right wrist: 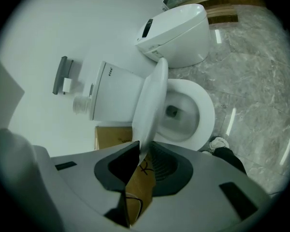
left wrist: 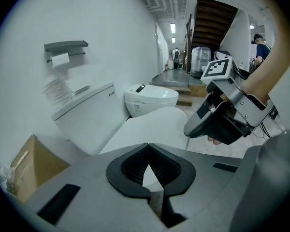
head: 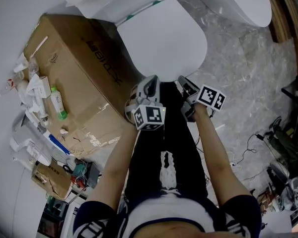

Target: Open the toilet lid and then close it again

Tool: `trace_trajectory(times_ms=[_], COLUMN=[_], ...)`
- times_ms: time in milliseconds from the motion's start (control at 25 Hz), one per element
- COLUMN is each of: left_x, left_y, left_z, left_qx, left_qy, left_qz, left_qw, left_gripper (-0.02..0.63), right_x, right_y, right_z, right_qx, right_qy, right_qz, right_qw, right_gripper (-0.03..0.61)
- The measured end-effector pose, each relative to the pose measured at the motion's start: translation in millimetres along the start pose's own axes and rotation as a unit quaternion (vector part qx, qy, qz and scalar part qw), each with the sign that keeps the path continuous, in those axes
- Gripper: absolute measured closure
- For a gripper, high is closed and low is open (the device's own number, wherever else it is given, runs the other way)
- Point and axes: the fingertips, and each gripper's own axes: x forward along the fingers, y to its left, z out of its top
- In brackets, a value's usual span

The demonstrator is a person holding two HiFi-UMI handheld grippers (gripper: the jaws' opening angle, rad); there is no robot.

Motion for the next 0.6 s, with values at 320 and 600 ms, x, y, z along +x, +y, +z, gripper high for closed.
trace_trajectory(times_ms=[320,600], left_x=[2.6,7.3], left_y=[-1.6,0.5], left_z=[-6.1,-11.5], left_qx=[-0.012,-0.020], left_qy=[0.007,0.010], left_qz=[-0.009,-0.005], left_qw=[0.9999,0.9997], left_gripper=[0.606,0.606], right_x=[8.0,19.8], right_y=[-30.7,-64.4], right_z=[-8.1,-16.0], right_qx=[0.005,0.017], right_qy=[0.021,0.044], right_qz=[-0.034,-0.071], right_qw=[0.999,0.996], right_gripper=[0.531,0.528])
